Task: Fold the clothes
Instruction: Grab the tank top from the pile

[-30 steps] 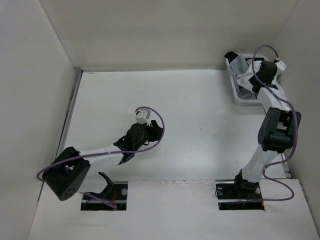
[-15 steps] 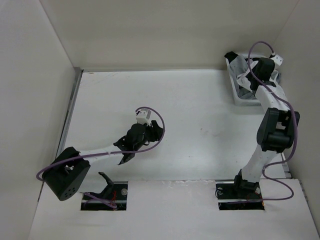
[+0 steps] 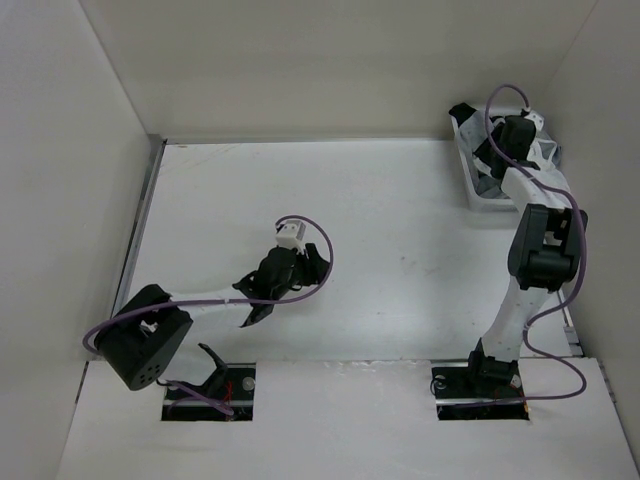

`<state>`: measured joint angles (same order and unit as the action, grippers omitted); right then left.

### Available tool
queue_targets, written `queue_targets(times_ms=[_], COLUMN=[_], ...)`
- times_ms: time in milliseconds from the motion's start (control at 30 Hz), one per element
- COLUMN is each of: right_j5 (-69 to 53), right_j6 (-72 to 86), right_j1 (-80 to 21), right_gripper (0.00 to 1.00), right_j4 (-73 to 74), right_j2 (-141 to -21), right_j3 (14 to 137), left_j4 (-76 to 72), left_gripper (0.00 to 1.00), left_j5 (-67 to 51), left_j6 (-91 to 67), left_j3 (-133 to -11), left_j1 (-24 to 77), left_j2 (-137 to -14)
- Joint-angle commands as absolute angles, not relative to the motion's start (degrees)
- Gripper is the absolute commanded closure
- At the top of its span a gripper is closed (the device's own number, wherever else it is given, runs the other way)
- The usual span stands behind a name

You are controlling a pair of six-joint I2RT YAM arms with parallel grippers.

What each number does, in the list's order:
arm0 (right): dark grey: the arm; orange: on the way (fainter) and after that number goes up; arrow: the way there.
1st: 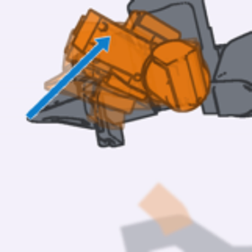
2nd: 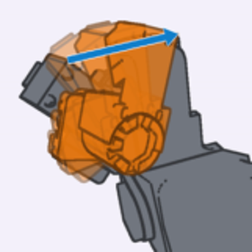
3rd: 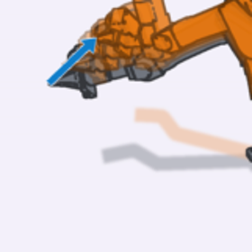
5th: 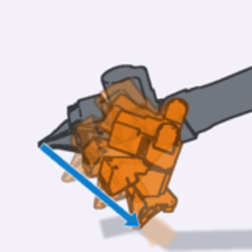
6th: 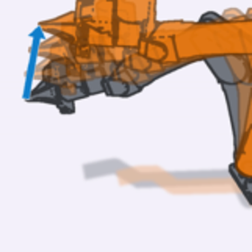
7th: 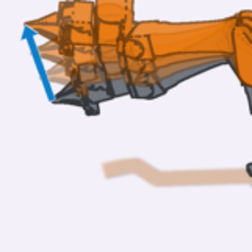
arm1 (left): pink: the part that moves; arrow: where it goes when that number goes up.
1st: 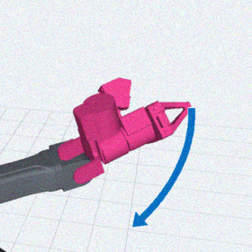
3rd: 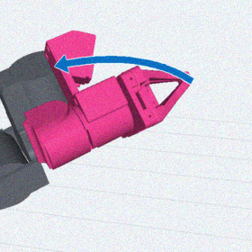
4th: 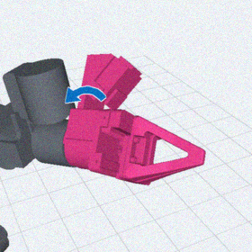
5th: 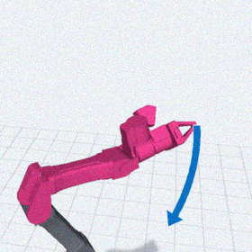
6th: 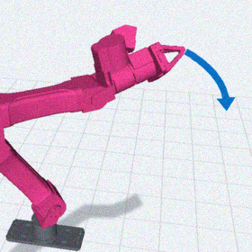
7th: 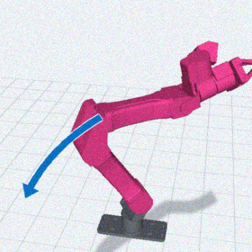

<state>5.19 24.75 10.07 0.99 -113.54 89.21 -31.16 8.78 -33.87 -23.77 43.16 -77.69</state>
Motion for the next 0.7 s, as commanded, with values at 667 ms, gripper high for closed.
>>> queue_targets(times_ms=[667], right_j5=[0.97], right_j6=[34.36], right_j1=[9.80], right_gripper=[0.60], right_j4=[-9.40], right_j2=[-120.59], right_j3=[93.43], left_j4=[-35.16], left_gripper=[0.54], left_j5=[8.00], left_j6=[-34.37], left_j3=[-27.33], left_j1=[43.55], left_j2=[-81.56])
